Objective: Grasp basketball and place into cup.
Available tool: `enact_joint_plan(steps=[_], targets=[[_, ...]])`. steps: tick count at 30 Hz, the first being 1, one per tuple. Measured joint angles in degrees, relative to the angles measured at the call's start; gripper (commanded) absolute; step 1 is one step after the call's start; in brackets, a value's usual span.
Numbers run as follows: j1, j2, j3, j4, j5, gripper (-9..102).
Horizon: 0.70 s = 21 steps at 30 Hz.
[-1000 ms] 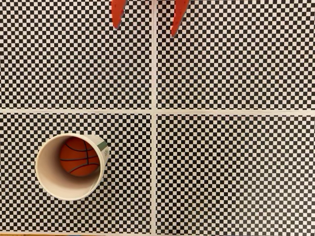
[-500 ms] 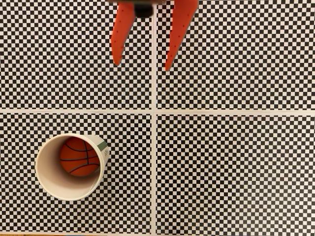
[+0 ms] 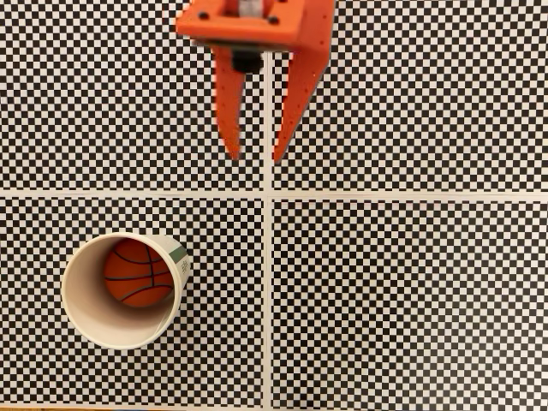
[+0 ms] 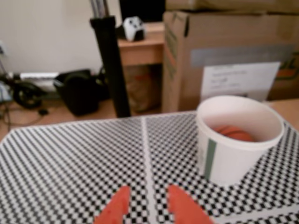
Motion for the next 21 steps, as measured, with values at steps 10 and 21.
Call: enact_joint_plan(steps=[10,21], targets=[[-0.4,0.0,2.5,-1.1,2.0,0],[-2.3,0.2,9.6,-0.8,4.5,0]])
